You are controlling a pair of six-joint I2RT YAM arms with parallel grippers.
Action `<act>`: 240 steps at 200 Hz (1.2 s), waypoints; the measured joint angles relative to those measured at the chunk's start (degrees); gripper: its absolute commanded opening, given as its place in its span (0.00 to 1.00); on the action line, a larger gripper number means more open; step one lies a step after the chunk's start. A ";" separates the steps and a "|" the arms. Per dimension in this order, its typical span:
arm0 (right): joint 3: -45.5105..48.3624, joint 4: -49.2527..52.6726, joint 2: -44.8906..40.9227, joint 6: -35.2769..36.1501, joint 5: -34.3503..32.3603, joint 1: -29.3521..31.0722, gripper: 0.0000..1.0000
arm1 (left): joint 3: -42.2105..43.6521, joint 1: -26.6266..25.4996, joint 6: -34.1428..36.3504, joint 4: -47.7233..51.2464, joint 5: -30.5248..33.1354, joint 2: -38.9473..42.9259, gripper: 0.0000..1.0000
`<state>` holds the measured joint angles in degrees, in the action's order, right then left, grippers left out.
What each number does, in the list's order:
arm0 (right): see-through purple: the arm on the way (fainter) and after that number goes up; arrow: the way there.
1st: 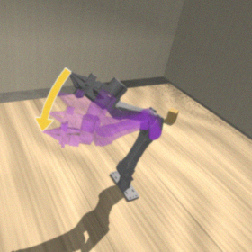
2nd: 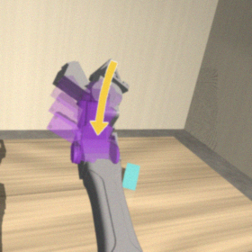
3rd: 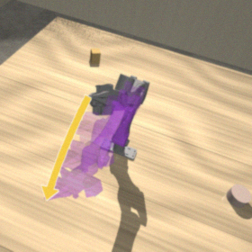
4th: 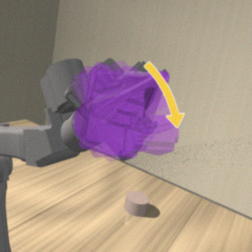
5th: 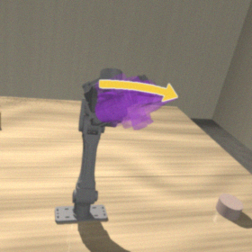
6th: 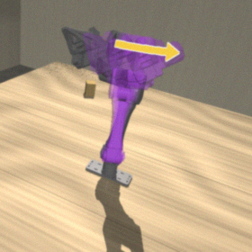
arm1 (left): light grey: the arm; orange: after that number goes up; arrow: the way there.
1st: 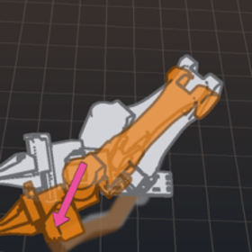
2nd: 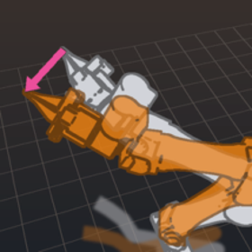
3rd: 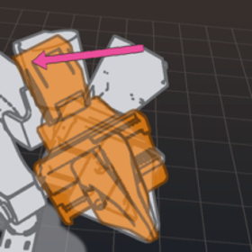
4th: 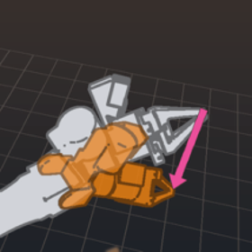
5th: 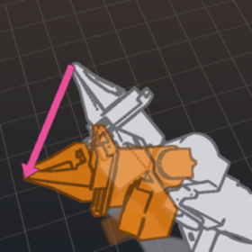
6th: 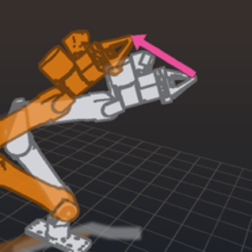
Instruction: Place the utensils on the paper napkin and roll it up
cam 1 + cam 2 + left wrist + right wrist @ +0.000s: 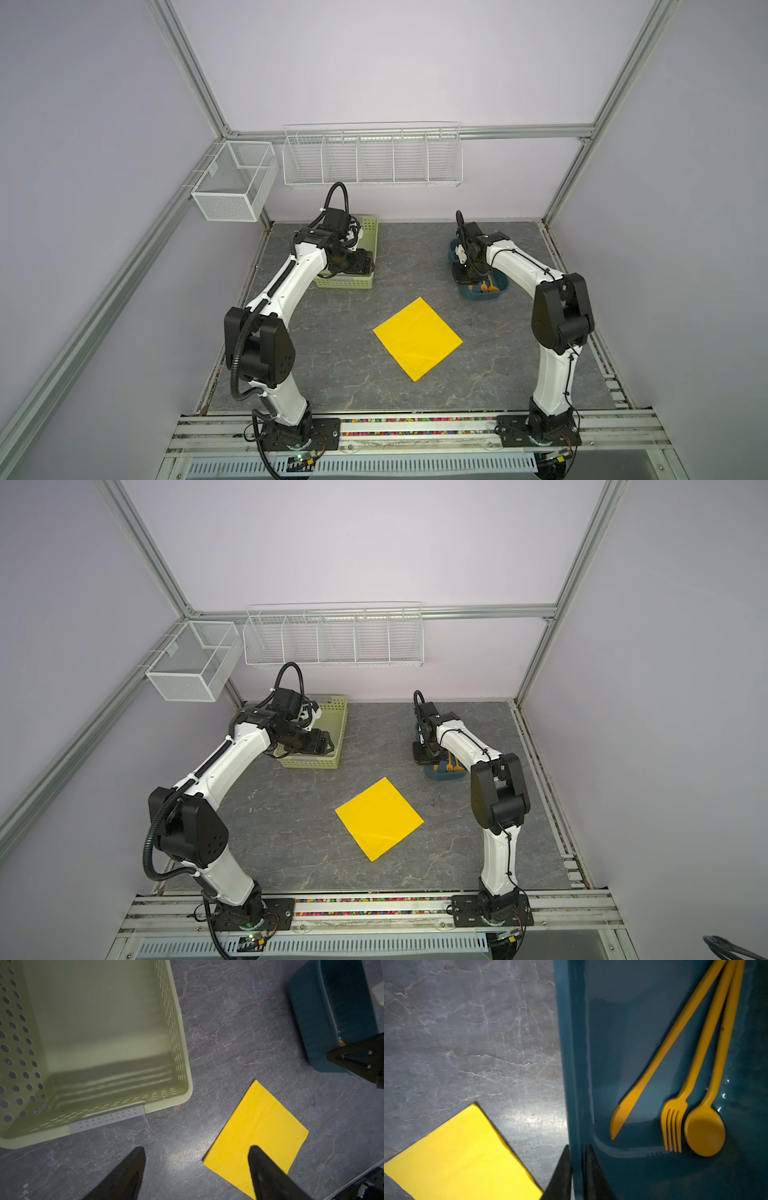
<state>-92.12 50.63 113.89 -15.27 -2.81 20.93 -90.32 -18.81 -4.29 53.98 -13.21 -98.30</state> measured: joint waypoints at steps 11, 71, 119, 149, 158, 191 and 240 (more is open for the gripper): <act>1.18 -0.04 -0.46 -1.09 -0.57 0.31 0.19 | 1.55 0.42 0.28 -0.92 0.17 0.63 0.79; 2.36 -0.37 -0.52 -3.23 -0.96 1.70 0.34 | 7.10 1.05 0.57 -6.73 0.74 3.87 0.79; 1.05 1.27 -2.86 1.62 0.07 1.73 0.52 | 9.16 1.07 1.01 -9.38 1.22 4.98 0.79; 1.81 3.15 -8.37 14.51 2.91 1.68 0.56 | 9.25 1.07 1.14 -10.03 1.22 4.98 0.79; 2.86 3.58 -10.51 19.80 3.87 1.51 0.57 | 9.29 1.07 1.14 -10.29 1.20 4.98 0.79; 9.81 5.73 -16.50 40.87 10.75 -1.64 0.63 | 10.47 1.07 0.94 -11.26 0.96 5.05 0.79; 15.15 5.79 -17.99 61.51 12.76 -7.65 0.73 | 11.52 1.07 0.57 -11.45 -0.07 6.45 0.79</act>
<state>-76.97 56.42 95.90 46.24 9.96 13.28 -78.81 -17.74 -3.73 42.52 -13.28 -91.85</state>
